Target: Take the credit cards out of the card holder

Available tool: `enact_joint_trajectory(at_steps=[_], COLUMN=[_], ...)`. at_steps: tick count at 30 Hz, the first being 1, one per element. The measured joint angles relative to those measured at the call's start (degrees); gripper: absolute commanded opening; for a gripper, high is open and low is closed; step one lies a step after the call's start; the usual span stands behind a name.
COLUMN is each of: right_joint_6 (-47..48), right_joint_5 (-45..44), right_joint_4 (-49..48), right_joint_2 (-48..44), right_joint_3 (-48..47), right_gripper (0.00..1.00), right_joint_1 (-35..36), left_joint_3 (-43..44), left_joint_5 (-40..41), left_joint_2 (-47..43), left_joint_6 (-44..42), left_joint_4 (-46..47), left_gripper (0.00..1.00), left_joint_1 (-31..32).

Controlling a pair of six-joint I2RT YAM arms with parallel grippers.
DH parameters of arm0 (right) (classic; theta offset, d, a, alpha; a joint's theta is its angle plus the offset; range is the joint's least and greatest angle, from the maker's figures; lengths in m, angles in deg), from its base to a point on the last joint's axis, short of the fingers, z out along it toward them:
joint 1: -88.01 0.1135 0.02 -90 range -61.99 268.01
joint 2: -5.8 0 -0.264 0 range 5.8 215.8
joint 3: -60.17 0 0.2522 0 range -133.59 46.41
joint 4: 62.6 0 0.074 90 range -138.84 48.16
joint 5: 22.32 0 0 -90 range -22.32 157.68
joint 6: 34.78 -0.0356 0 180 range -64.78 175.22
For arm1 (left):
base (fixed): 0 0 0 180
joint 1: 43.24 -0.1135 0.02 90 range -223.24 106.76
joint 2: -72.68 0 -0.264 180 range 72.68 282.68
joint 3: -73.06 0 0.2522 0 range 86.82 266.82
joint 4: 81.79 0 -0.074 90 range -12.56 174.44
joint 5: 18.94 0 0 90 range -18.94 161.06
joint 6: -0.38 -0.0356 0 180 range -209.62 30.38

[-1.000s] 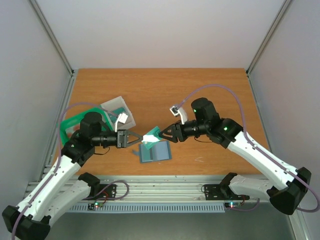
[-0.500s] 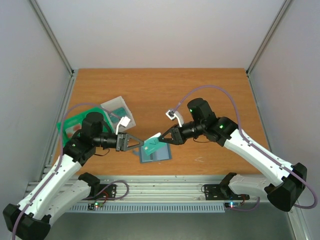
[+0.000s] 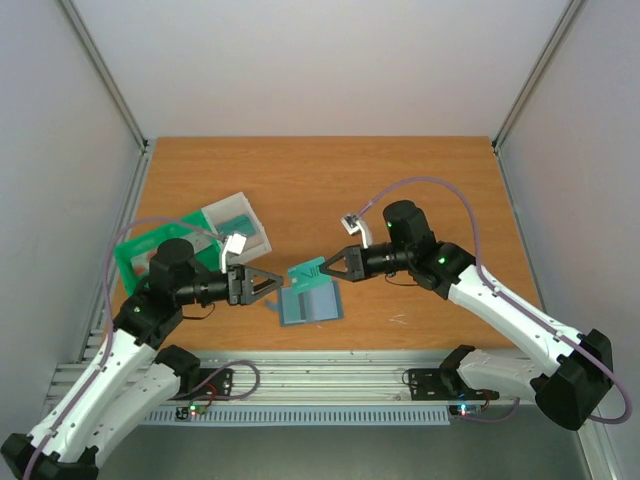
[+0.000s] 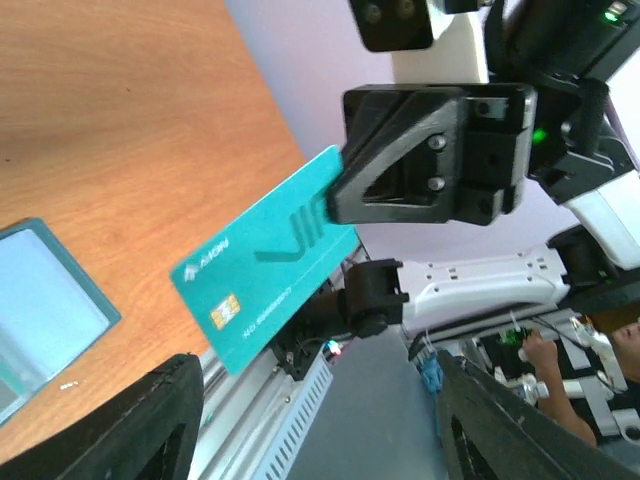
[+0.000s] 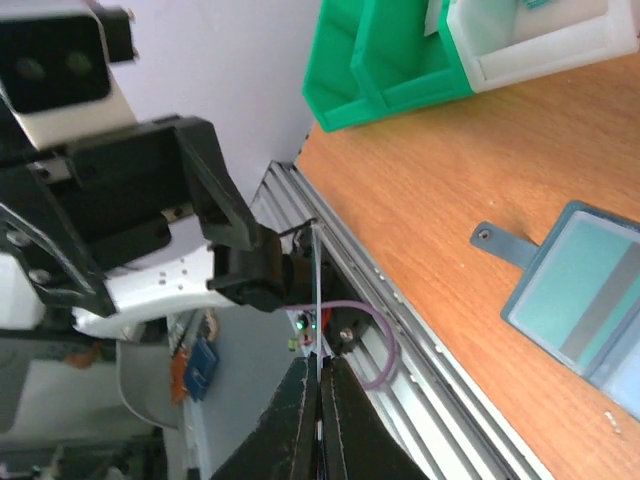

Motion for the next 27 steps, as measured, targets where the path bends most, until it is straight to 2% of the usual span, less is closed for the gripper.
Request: enact_joint_trajectory(at_steps=[8, 14, 23, 25, 27], right_joint_6=[-9.31, -14.58, -20.85, -22.12, -23.37], right_joint_5=[-2.89, -3.10, -2.58, -2.58, -2.58], right_joint_4=[-6.51, -11.69, -17.44, -19.23, -21.11], right_joint_2=[-1.66, -2.08, -2.14, -2.14, -2.14], right_joint_3=[0.22, 0.85, 4.13, 4.81, 5.70], right_gripper=[0.01, 0.01, 0.01, 0.01, 0.01], right_joint_1=[-0.87, -0.98, -0.98, -0.98, -0.98], left_joint_3=[-9.05, -13.40, -13.66, -13.68, -13.73], left_joint_5=[7.08, 7.78, 6.58, 6.23, 5.99], left_joint_2=[-2.47, -0.07, 1.99, 2.86, 3.48], left_joint_6=[10.58, 19.78, 29.20, 30.12, 30.56], left_joint_4=[10.49, 22.40, 35.28, 36.17, 36.74], left_gripper=[0.67, 0.60, 0.32, 0.20, 0.02], left_joint_1=[0.00, 0.00, 0.00, 0.00, 0.00])
